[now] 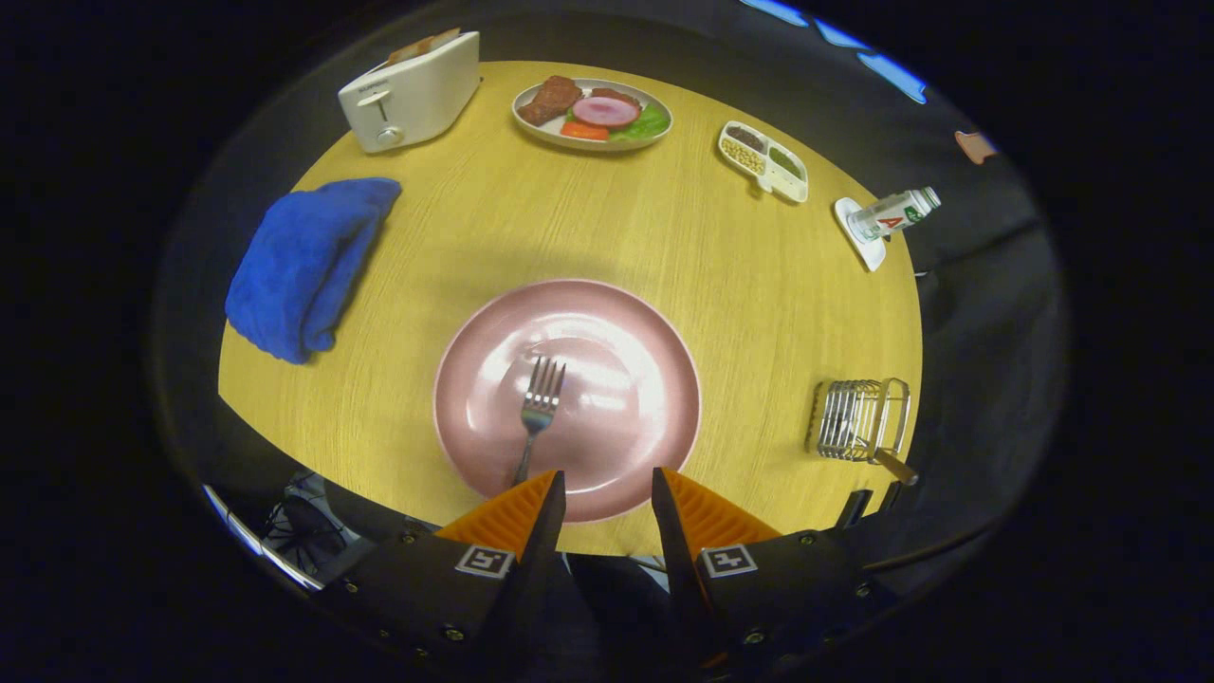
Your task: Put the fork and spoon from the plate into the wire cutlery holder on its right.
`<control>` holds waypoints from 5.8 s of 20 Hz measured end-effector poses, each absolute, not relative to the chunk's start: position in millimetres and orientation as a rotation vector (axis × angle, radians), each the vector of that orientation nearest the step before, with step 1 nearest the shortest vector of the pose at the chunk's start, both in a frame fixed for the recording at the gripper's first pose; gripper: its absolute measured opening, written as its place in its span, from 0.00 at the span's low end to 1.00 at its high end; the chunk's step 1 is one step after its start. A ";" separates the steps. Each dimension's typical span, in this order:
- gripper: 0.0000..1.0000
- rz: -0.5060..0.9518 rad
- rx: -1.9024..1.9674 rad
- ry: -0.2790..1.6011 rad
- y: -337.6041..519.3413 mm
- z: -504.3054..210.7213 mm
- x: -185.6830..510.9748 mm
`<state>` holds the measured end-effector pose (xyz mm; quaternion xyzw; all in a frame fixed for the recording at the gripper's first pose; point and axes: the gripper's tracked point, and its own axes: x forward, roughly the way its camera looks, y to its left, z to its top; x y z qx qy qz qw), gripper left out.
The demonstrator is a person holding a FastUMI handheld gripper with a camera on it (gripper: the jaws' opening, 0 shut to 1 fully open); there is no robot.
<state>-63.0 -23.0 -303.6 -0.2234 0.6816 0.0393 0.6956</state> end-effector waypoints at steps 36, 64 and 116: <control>0.11 0.068 -0.460 1.673 -1.1 -376.6 -167.6; 0.11 -0.087 -0.551 1.415 -13.0 -233.2 -52.4; 0.36 -0.526 -0.138 1.419 -229.2 -176.8 8.6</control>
